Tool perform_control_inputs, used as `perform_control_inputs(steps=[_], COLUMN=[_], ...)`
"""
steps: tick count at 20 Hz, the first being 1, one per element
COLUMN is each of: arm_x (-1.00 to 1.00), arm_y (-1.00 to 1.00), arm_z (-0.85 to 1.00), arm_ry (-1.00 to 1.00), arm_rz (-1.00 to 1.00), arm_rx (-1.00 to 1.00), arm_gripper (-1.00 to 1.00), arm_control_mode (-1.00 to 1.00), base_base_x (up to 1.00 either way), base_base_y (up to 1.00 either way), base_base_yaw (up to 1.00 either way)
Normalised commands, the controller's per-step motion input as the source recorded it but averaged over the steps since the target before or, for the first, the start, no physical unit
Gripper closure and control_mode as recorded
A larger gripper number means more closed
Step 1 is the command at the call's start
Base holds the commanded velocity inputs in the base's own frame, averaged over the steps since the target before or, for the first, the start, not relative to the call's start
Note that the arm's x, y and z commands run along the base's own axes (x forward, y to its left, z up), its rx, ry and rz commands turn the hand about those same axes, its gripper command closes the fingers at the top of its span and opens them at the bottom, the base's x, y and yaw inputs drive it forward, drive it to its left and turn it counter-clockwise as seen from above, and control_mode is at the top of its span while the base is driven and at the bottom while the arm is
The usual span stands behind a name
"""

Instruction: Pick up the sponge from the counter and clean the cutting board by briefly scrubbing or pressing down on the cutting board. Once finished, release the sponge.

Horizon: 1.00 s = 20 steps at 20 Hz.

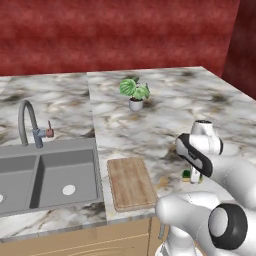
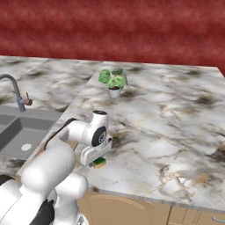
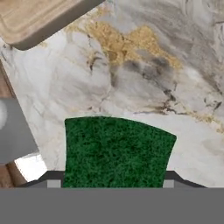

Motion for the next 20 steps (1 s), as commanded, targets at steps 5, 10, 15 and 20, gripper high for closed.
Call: perform_control_inputs(steps=[5, 10, 15, 20], arm_x=[-0.15, -0.22, -0.20, 0.00], arm_y=[0.83, 0.82, 0.80, 0.70], arm_z=[-0.16, -0.13, -0.03, -0.02], arm_ry=[0.01, 0.00, 0.00, 0.02], arm_rz=[0.24, 0.27, 0.27, 0.26], arm_rx=[0.04, 0.06, 0.06, 0.05], arm_gripper=[1.00, 1.00, 1.00, 1.00], arm_control_mode=[-1.00, -1.00, -1.00, -1.00], base_base_x=[0.00, 0.00, 0.00, 0.00], base_base_y=[0.00, 0.00, 0.00, 0.00], base_base_yaw=[0.00, 0.00, 0.00, 0.00])
